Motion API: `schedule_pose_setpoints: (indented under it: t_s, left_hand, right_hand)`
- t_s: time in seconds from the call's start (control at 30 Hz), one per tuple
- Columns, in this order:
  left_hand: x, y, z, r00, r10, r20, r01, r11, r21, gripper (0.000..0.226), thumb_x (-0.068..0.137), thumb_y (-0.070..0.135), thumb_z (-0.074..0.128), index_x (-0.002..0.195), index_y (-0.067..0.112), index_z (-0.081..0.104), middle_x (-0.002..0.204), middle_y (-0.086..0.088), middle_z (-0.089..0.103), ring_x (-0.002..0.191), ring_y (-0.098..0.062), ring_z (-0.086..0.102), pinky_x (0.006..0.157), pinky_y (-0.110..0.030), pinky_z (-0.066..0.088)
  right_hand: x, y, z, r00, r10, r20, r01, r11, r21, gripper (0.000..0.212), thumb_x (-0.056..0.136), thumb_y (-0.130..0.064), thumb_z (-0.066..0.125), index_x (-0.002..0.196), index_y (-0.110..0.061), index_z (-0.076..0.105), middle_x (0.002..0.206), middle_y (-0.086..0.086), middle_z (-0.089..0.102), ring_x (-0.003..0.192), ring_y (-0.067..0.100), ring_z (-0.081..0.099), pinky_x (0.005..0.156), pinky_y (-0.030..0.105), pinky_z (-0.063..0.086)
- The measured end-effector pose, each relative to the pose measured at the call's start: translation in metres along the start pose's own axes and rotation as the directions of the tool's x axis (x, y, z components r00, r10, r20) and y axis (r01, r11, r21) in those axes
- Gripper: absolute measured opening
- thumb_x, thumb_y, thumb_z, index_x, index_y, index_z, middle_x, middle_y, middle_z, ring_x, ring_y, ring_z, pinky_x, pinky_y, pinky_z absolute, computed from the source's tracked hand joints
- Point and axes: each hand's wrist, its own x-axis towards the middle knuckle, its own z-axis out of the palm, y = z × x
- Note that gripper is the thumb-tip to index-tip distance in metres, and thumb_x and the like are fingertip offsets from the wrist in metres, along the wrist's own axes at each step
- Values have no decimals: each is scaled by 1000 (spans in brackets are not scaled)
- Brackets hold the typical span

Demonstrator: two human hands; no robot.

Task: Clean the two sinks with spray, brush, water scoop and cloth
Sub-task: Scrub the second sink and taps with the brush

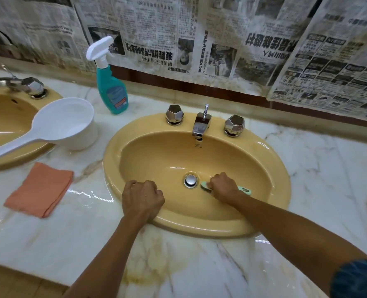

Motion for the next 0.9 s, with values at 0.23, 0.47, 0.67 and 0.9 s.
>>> schedule_pose_setpoints:
  t_s: [0.23, 0.47, 0.67, 0.9]
  left_hand:
    - [-2, 0, -1, 1000, -5, -3, 5, 999, -31, 30, 87, 30, 49, 101, 23, 75, 91, -4, 74, 96, -20, 63, 108, -27, 30]
    - [-5, 0, -2, 1000, -5, -26, 4, 999, -37, 30, 88, 30, 50, 100, 21, 75, 90, -4, 74, 96, -21, 64, 105, -28, 32]
    - [-8, 2, -9, 1000, -6, -14, 6, 999, -53, 30, 89, 29, 49, 101, 21, 75, 94, -6, 74, 101, -24, 62, 102, -29, 34]
    - [-11, 2, -11, 1000, -12, -20, 10, 997, -75, 29, 90, 28, 49, 100, 19, 74, 93, -6, 74, 99, -25, 62, 101, -29, 34]
  right_hand:
    - [-31, 2, -23, 977, -81, 199, 60, 992, 110, 16, 81, -19, 72, 97, -18, 69, 91, 1, 64, 93, 25, 57, 66, 27, 39]
    - [-55, -7, -44, 926, -167, 340, 127, 982, 137, 40, 80, -18, 76, 120, -16, 70, 118, 2, 69, 105, 18, 60, 78, 26, 45]
    - [-80, 8, -59, 965, -18, 261, 107, 938, -329, 31, 87, -27, 64, 114, -14, 58, 117, 6, 61, 103, 27, 61, 72, 31, 43]
    - [-86, 6, -68, 948, -96, 303, 103, 995, -7, 22, 82, -23, 69, 104, -21, 73, 93, -3, 67, 91, 18, 60, 73, 28, 46]
